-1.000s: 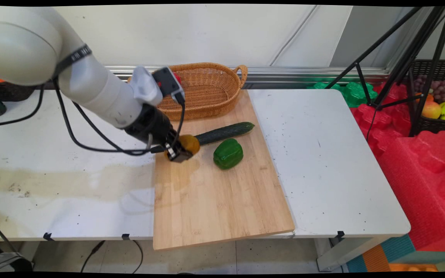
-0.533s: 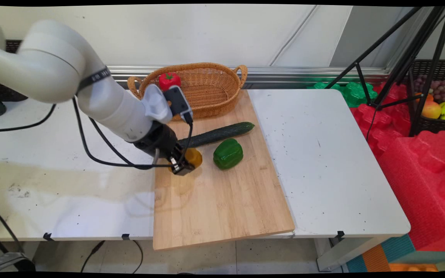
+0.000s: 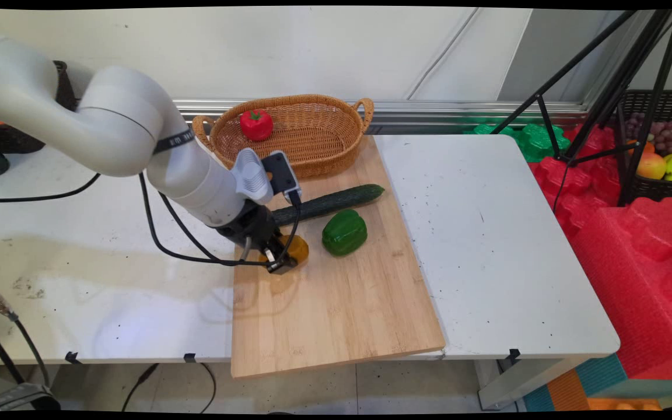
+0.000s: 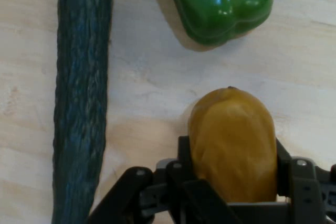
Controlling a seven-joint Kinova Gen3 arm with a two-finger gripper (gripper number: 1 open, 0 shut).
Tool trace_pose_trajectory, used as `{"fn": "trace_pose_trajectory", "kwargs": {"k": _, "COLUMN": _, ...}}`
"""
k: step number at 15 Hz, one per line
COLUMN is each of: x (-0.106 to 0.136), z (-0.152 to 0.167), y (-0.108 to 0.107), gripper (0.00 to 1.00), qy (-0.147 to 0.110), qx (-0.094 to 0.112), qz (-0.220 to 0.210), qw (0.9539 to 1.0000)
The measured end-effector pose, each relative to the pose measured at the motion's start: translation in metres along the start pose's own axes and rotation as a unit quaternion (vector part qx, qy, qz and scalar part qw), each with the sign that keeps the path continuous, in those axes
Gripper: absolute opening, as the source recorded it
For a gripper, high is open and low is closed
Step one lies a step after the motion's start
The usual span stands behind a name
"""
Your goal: Place the picked object on the cutting board
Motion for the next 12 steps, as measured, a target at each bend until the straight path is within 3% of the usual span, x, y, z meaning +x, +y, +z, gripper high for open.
{"fn": "trace_pose_trajectory", "kwargs": {"k": 7, "x": -0.002, "z": 0.019, "y": -0.001, "gripper": 0.00, "qy": 0.001, "qx": -0.004, "qz": 0.025, "qw": 0.9997}}
{"fn": "trace_pose_trajectory", "kwargs": {"k": 8, "x": -0.002, "z": 0.019, "y": -0.002, "gripper": 1.00, "qy": 0.003, "qx": -0.004, "qz": 0.027, "qw": 0.9996}}
{"fn": "trace_pose_trajectory", "kwargs": {"k": 12, "x": -0.001, "z": 0.017, "y": -0.001, "gripper": 1.00, "qy": 0.010, "qx": -0.006, "qz": 0.040, "qw": 0.9991}}
